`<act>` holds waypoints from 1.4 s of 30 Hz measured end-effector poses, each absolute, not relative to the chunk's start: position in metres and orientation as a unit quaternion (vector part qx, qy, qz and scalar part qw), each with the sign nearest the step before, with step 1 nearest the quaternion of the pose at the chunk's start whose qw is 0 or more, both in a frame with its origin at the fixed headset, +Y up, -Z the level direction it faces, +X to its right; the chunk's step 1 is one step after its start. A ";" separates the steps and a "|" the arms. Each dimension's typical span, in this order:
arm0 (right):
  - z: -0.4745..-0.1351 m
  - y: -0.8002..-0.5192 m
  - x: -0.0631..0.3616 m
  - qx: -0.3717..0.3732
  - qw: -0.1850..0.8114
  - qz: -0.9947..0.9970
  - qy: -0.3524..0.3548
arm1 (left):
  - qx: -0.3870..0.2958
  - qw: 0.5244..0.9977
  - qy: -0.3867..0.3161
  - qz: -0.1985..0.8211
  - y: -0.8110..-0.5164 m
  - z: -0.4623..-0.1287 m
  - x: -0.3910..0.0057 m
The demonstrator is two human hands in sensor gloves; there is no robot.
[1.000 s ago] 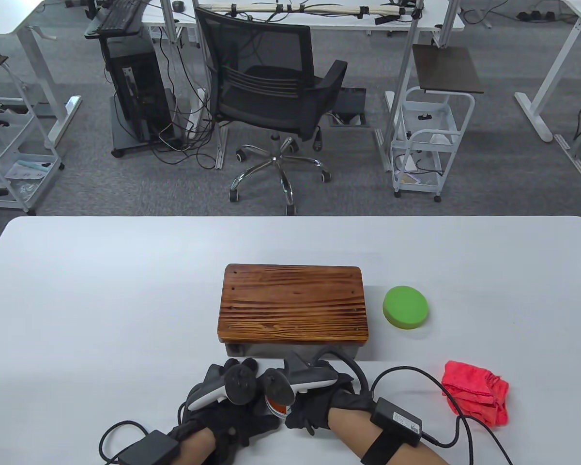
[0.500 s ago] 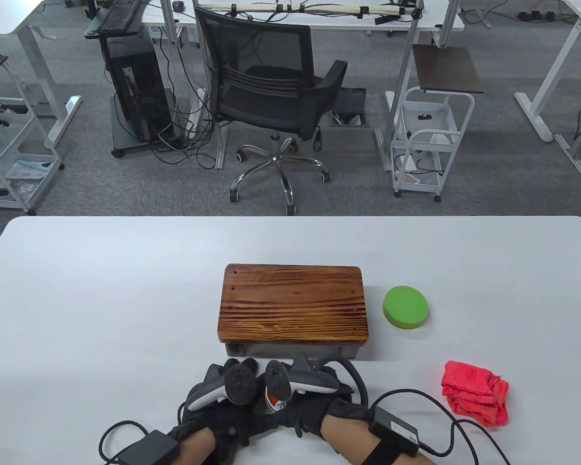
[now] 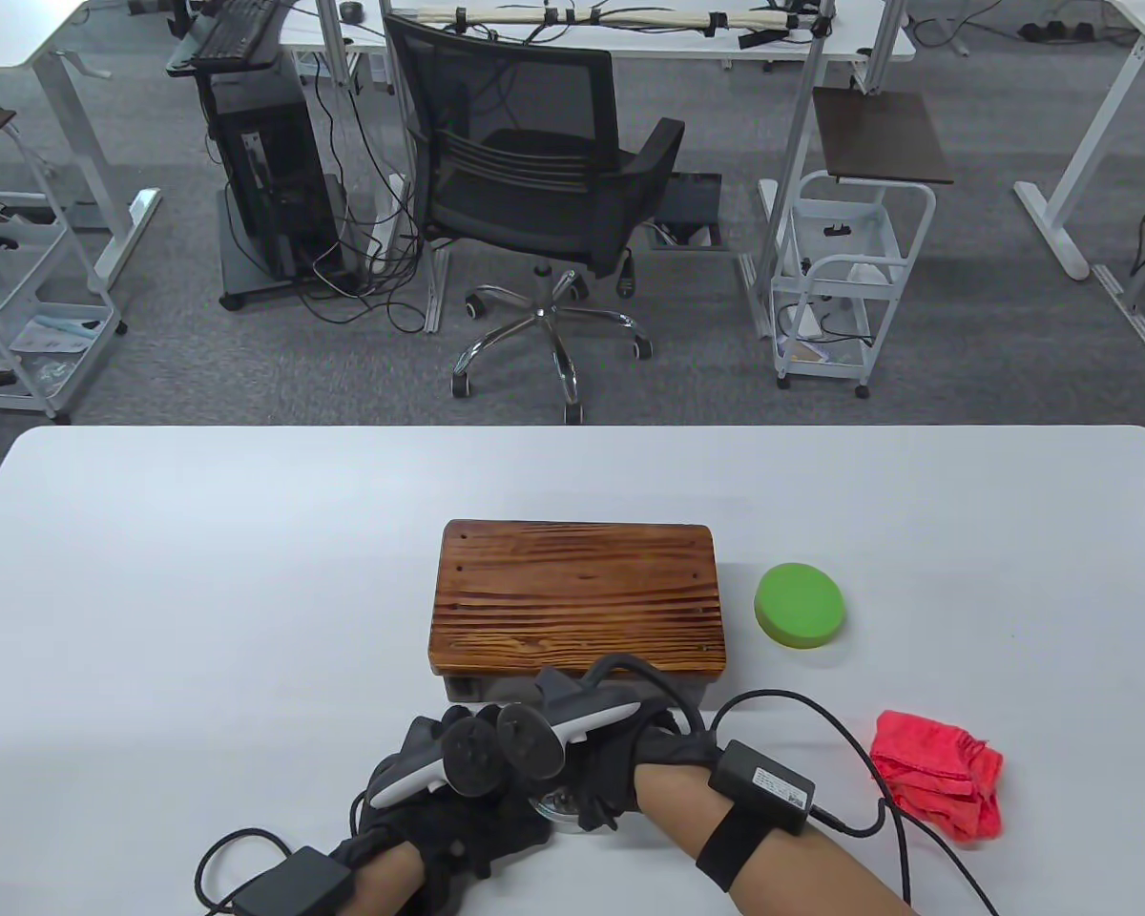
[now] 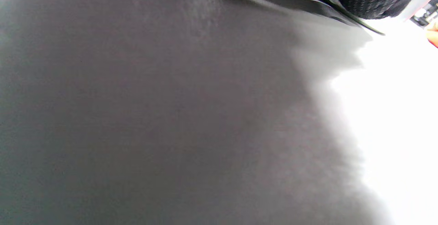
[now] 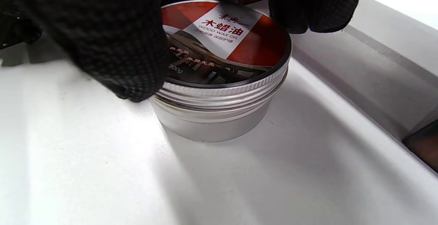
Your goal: Dip and apply wood wax on stool
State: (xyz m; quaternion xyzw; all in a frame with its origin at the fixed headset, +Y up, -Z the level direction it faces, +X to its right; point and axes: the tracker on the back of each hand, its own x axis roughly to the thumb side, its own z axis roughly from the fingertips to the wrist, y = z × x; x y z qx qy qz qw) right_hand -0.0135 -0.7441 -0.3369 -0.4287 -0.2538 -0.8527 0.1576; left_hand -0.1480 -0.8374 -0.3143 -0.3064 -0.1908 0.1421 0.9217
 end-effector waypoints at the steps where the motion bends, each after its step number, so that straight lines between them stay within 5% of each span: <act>1: -0.337 -0.745 -0.013 -0.428 0.154 -0.853 -0.255 | -0.306 0.922 -0.191 0.142 -0.837 -0.314 -0.148; 15: -0.336 -0.756 0.006 -0.367 0.093 -0.894 -0.241 | -0.306 0.921 -0.191 0.145 -0.838 -0.315 -0.149; 24: -0.319 -0.763 0.009 -0.235 0.071 -0.949 -0.196 | -0.307 0.922 -0.190 0.141 -0.838 -0.315 -0.149; 42: -0.318 -0.764 0.012 -0.224 0.060 -0.953 -0.195 | -0.302 0.923 -0.190 0.142 -0.838 -0.315 -0.149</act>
